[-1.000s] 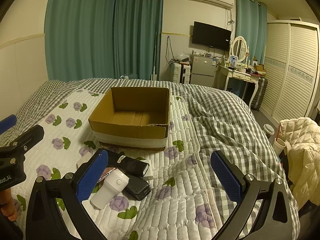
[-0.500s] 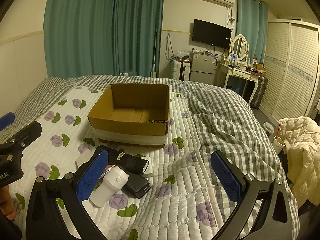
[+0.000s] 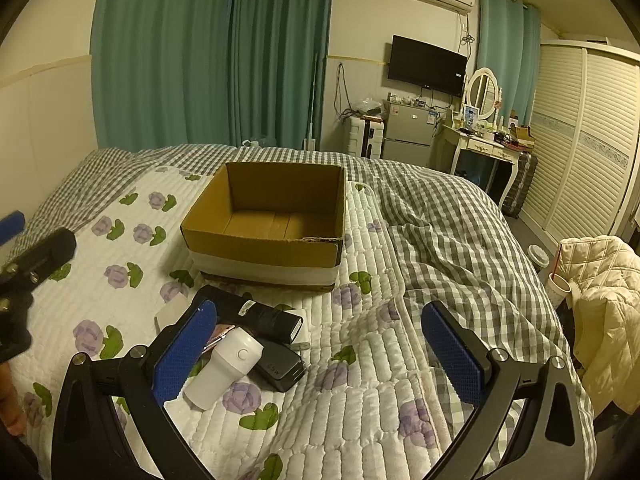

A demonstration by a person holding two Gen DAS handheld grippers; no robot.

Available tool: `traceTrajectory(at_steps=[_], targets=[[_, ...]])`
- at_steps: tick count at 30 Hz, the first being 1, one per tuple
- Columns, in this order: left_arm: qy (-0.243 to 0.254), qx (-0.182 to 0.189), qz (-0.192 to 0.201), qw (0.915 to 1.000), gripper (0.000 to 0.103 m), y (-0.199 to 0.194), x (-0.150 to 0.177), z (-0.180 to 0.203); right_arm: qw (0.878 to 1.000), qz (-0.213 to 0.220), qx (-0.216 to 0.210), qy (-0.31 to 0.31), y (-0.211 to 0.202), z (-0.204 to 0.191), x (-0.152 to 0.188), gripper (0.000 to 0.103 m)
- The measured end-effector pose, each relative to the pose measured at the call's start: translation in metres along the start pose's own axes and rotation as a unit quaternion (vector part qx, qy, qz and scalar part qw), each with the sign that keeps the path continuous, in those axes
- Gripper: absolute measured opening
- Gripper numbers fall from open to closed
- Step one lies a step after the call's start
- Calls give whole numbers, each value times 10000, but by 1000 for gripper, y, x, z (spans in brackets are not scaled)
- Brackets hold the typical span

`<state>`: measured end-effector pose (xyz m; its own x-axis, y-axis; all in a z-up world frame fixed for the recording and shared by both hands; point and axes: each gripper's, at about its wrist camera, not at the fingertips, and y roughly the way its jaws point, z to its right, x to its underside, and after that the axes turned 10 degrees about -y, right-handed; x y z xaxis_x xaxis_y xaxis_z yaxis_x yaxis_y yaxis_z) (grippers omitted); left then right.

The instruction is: Organize rigid objects

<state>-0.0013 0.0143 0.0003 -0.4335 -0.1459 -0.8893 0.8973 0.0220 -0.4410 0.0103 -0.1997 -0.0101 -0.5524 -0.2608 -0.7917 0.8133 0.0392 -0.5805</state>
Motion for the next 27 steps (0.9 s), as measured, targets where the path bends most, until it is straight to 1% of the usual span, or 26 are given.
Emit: traceTrajectory(at_steps=[3, 5, 6, 7, 10, 11, 13, 14, 16, 18, 19, 20, 21, 24, 26, 27], targets=[[16, -81, -166, 9998, 103, 15, 3, -6, 9995, -252, -173, -40, 15, -10, 3, 103], [-13, -179, -320, 9993, 103, 27, 10, -13, 9976, -568, -380, -120, 37, -25, 10, 103], [-47, -215, -426, 9988, 103, 36, 15, -18, 9957, -758, -510, -178, 52, -35, 16, 101], [-59, -232, -506, 9984, 103, 41, 19, -21, 9942, -887, -561, -213, 63, -42, 20, 94], [-52, -392, -723, 9966, 103, 60, 30, -30, 9865, -1401, -799, -286, 102, -62, 36, 83], [-44, -440, -806, 9958, 103, 67, 34, -32, 9845, -1495, -876, -253, 112, -66, 39, 77], [-29, -480, -972, 9941, 103, 77, 38, -35, 9822, -1554, -1050, -121, 125, -69, 41, 75], [-21, -496, -1052, 9932, 103, 82, 40, -36, 9810, -1608, -1075, -150, 131, -73, 40, 73], [10, -565, -1246, 9906, 103, 93, 45, -36, 9784, -1632, -1261, -168, 139, -77, 40, 60], [52, -564, -1374, 9889, 103, 99, 49, -35, 9774, -1684, -1268, -142, 140, -75, 40, 58], [95, -575, -1458, 9876, 103, 104, 52, -33, 9775, -1638, -1325, -70, 139, -71, 39, 53], [148, -596, -1530, 9863, 103, 109, 53, -32, 9779, -1550, -1403, 21, 135, -66, 36, 52], [231, -643, -1587, 9850, 103, 114, 55, -28, 9796, -1464, -1378, 22, 130, -62, 32, 52], [408, -647, -1769, 9812, 103, 132, 59, -19, 9861, -1209, -1113, -256, 115, -43, 10, 52], [460, -584, -1951, 9780, 103, 146, 62, -13, 9868, -1174, -1074, -300, 114, -26, -2, 52], [548, -551, -2091, 9748, 103, 154, 66, -9, 9869, -1181, -1050, -329, 116, -21, -7, 52]])
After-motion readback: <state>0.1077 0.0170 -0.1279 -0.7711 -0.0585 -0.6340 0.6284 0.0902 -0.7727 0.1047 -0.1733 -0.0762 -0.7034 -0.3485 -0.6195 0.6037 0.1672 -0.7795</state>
